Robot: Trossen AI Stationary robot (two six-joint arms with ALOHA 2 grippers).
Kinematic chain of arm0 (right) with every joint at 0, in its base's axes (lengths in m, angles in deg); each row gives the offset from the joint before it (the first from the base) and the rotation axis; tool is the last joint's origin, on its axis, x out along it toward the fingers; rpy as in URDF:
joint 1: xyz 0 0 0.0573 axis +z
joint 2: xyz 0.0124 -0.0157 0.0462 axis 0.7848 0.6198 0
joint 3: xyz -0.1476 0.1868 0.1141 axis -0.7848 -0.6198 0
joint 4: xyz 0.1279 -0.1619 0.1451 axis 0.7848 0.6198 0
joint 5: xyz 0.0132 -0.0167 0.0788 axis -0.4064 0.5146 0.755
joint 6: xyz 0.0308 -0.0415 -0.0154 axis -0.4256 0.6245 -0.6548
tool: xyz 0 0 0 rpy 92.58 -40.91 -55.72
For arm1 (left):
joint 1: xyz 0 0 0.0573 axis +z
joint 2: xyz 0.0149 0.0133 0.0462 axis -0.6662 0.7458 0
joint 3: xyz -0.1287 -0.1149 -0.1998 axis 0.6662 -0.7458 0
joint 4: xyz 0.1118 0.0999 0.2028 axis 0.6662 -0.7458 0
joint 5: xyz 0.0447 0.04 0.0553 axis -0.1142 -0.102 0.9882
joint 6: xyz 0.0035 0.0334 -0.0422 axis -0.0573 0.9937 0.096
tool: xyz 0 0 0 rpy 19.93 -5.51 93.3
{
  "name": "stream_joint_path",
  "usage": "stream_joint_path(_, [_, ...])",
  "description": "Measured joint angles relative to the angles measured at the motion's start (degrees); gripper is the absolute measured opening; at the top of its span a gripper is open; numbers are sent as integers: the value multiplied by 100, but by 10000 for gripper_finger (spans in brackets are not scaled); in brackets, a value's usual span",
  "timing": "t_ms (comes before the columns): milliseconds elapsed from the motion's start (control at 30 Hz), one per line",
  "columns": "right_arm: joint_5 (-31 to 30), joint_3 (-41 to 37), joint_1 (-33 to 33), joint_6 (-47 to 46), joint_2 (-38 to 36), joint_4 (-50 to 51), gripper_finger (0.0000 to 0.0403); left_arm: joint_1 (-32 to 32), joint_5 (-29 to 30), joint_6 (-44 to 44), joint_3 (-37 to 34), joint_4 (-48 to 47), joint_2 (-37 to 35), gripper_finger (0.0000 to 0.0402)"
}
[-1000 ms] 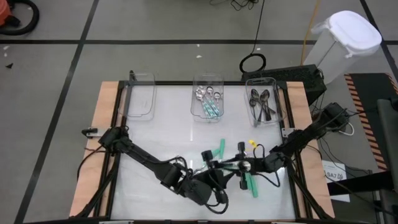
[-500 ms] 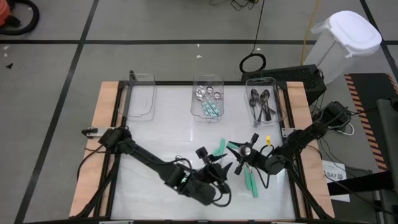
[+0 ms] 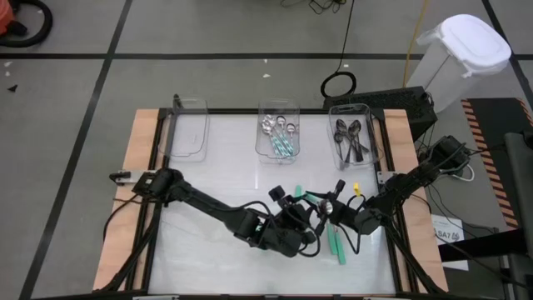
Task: Sort silverware by color (type)
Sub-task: Put the green spoon into the left transparent bin
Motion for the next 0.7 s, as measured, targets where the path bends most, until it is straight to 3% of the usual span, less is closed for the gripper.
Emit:
stream_joint_path(333, [-1, 0, 0, 166, 2, 68, 78, 112, -219, 36, 0, -97, 0, 89])
stream_joint_path(700, [-16, 0, 0, 325, 1, 138, 81, 130, -281, 339, 0, -181, -2, 65])
